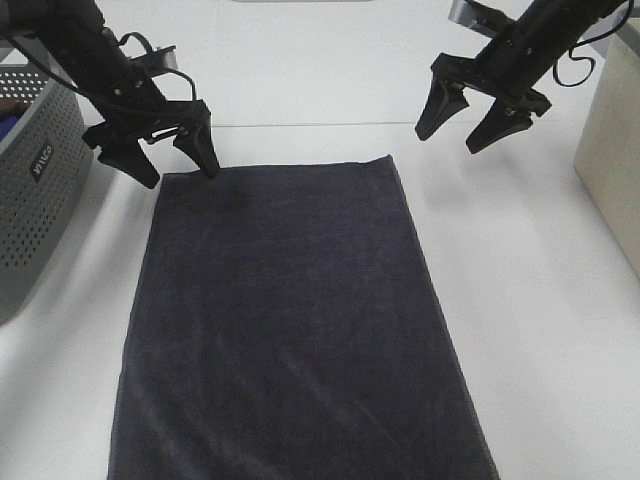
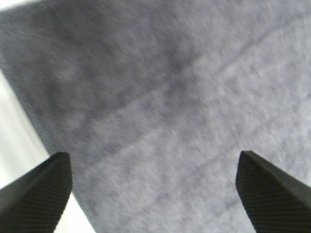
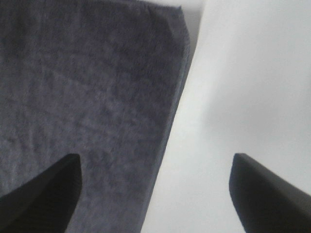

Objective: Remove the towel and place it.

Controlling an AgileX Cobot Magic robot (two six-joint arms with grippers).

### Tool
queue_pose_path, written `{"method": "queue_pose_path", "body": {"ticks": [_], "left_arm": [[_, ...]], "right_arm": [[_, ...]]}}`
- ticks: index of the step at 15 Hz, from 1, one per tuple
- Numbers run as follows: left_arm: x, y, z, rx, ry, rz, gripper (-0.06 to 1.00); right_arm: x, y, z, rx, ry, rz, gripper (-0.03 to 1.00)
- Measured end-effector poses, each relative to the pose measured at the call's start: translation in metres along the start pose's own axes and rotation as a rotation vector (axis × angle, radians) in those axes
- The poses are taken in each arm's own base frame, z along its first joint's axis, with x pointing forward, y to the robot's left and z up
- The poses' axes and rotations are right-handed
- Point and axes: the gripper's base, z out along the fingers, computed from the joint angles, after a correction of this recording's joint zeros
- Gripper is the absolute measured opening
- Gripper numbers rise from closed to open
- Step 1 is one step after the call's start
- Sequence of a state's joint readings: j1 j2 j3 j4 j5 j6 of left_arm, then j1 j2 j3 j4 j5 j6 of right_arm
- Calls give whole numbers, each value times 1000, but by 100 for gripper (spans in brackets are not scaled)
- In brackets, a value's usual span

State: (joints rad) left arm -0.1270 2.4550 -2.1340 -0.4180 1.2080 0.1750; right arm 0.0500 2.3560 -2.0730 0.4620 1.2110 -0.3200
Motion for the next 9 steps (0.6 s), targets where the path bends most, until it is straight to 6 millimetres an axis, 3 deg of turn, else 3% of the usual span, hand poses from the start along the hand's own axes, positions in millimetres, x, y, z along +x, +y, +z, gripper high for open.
{"method": "queue_pose_path", "body": {"ticks": [3, 5, 9], "left_arm": [[-11, 28, 1, 10, -45, -45, 86], [-16, 50, 7, 12, -62, -79, 86], [-13, 61, 21, 29, -41, -100, 86]], "right_arm": [[-21, -13, 25, -31, -39, -4, 80], [-23, -22, 48, -60, -20, 6, 80], [-21, -28, 70, -114, 2, 24, 80]]}}
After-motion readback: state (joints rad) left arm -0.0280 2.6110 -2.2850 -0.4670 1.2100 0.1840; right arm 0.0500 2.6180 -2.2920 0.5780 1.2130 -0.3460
